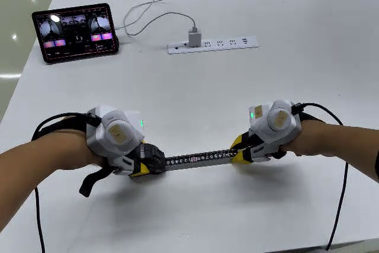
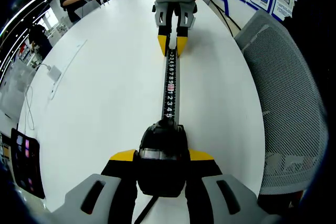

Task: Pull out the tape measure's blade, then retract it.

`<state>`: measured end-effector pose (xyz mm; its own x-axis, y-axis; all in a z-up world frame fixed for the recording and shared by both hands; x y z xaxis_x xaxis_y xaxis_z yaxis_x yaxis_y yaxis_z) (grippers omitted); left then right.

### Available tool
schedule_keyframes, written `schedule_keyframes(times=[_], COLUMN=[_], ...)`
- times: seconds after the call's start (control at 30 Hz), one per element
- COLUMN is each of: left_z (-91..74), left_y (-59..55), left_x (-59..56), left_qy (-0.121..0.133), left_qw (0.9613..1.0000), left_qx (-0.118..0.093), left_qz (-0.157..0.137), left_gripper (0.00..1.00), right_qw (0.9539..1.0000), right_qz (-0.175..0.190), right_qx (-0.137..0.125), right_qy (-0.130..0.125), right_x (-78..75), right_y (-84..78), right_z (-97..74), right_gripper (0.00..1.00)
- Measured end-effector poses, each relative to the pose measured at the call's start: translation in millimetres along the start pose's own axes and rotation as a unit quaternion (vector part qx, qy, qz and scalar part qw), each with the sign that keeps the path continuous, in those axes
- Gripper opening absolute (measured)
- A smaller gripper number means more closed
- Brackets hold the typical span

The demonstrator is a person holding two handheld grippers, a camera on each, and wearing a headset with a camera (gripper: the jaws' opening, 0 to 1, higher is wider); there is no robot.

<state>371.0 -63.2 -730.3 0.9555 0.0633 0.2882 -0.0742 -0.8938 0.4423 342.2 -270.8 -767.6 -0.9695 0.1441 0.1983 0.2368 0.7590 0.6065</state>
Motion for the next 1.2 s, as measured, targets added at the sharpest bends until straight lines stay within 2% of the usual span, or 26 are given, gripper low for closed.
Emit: schedule_keyframes(times=[1.2], left_z=[0.1], left_y=[-0.2], left_x=[0.2], left_qy=[0.001], left_qw=[1.0], left_qx=[0.0], left_qz=[0.0], left_gripper=[0.29], right_qw=[0.9999], right_qz=[0.013], right_qx=[0.001], right_qy=[-0.003], right_x=[-0.3], right_y=[-16.1], right_z=[-13.1], right_gripper=[0.09])
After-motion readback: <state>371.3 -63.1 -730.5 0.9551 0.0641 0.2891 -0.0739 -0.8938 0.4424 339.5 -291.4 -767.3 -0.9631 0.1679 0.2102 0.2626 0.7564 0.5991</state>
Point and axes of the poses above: the centre of the closed fingertips' face, and the gripper's own axes: z roughly forward along the fingers, x roughly to its left, y roughly out of its top, the point moved 3 cm from there along -z, roughly backward along the fingers, and after that the axes turned 12 degrees about y, right-handed, at the moved point
